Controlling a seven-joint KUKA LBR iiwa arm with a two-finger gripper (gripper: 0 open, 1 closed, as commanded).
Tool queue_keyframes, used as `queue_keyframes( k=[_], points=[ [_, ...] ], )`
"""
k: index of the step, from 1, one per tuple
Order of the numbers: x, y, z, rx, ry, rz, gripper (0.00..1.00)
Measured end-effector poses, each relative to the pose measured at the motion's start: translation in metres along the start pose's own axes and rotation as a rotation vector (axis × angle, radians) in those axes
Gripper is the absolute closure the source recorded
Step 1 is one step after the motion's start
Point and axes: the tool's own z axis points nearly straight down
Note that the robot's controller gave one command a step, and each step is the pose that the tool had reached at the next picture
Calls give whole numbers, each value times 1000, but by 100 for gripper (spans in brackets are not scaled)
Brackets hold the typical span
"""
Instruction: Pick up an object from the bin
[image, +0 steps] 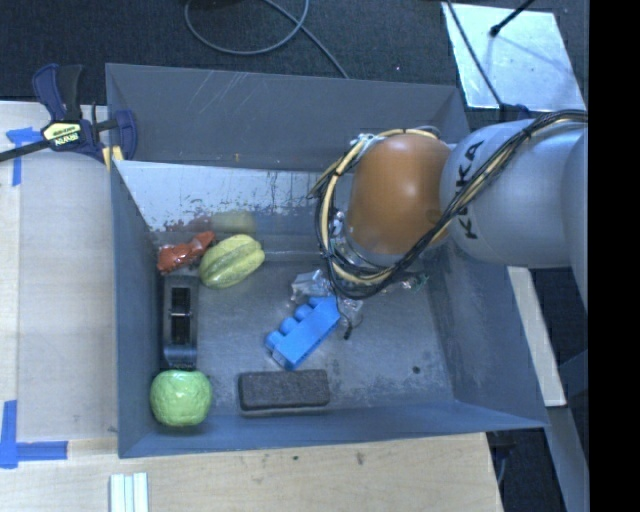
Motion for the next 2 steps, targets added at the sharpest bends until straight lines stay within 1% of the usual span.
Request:
queue_keyframes(
  k=[2],
  points=[
    [1, 1, -4, -2, 2, 0, 100]
  ],
)
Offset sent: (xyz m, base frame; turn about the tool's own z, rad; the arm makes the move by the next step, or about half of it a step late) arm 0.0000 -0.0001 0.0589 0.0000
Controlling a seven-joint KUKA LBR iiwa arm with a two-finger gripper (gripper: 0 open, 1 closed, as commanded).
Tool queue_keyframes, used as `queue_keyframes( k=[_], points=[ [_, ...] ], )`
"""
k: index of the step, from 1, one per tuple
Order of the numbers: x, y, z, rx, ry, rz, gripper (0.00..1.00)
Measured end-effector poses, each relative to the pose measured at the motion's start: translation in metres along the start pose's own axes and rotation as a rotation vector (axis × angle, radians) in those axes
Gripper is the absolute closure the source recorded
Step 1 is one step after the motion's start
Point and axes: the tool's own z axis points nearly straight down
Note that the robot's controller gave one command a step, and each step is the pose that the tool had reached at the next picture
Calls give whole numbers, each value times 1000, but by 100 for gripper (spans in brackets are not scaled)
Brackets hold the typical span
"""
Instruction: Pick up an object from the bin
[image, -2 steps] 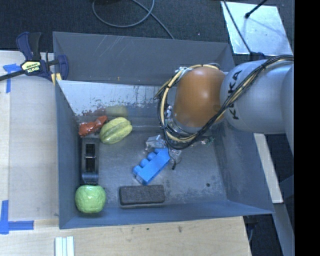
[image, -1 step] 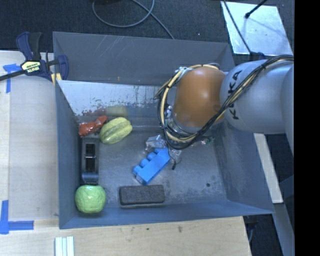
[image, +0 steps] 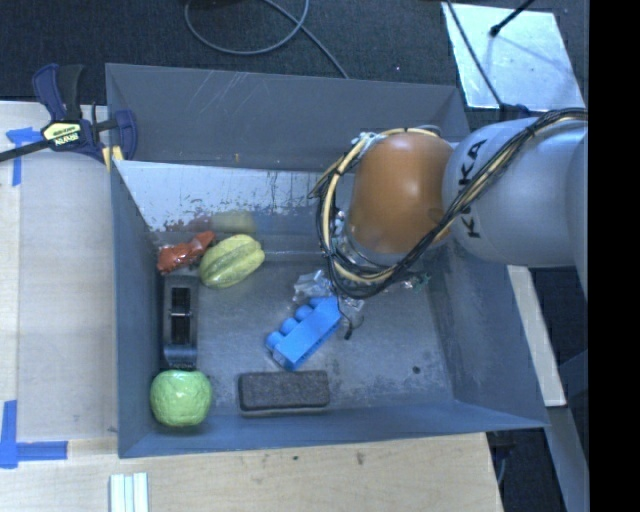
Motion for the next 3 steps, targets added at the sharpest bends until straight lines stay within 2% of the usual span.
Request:
queue_keyframes(
  k=[3],
  points=[
    [1, 0, -54, -4, 3, 2, 100]
  ],
)
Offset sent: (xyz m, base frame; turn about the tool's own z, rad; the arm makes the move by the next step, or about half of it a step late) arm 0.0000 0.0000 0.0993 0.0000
